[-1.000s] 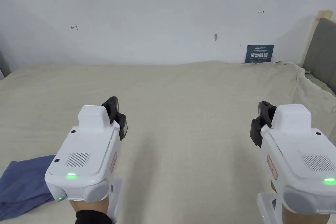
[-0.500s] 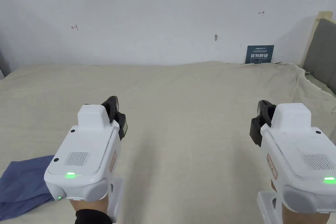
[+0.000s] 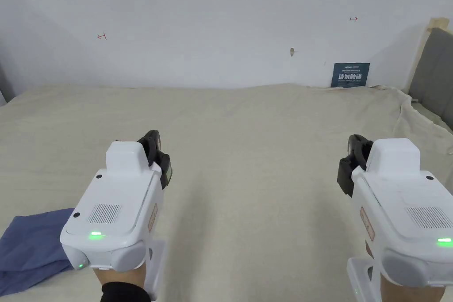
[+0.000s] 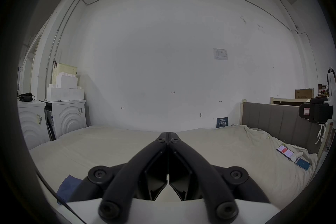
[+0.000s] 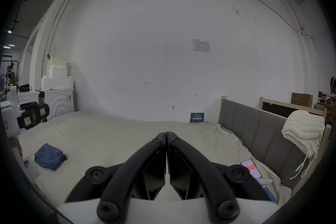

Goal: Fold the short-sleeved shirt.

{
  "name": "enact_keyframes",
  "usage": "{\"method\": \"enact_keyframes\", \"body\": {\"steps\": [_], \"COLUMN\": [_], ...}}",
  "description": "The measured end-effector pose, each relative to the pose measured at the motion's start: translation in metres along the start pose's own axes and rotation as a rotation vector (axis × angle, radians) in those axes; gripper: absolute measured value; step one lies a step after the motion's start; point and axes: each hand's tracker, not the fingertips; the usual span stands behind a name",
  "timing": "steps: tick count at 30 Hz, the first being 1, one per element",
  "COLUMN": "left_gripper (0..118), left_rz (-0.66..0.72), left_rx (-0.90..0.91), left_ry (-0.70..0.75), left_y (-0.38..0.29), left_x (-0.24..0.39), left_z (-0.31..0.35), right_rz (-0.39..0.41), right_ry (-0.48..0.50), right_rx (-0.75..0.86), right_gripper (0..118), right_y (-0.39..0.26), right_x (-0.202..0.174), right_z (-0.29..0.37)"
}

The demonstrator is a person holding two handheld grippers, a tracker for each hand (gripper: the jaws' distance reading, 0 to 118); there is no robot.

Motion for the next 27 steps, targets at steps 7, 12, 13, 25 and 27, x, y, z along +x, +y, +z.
{"method": "enact_keyframes", "body": {"steps": [7,12,13,25,27], "left_gripper": [0,0,0,110,118], "left_rz": [-0.004,-0.006,-0.006,0.011,0.005], "left_rx": [-0.007,-0.008,-0.008,-0.013,-0.007], "left_ry": [0.003,0.005,0.007,0.041,0.036], "left_y": [-0.0013,-0.0021,-0.0021,-0.0055,-0.0055], "left_x": [-0.002,-0.0031,-0.0033,-0.0074,-0.0076], "left_z": [0.0002,-0.0002,-0.0003,-0.0012,0.0001], "right_rz": [0.001,0.001,0.003,-0.02,-0.03], "right_ry": [0.002,0.001,-0.002,-0.01,-0.011], "right_rx": [0.002,0.002,0.001,-0.02,-0.023], "right_gripper": [0,0,0,104,116], "right_y": [0.0011,0.0012,0.0011,-0.0055,-0.0066], "right_x": [-0.0012,-0.0019,-0.0022,0.0047,0.0066], "right_z": [-0.0005,-0.0008,-0.001,-0.0012,-0.0009]}}
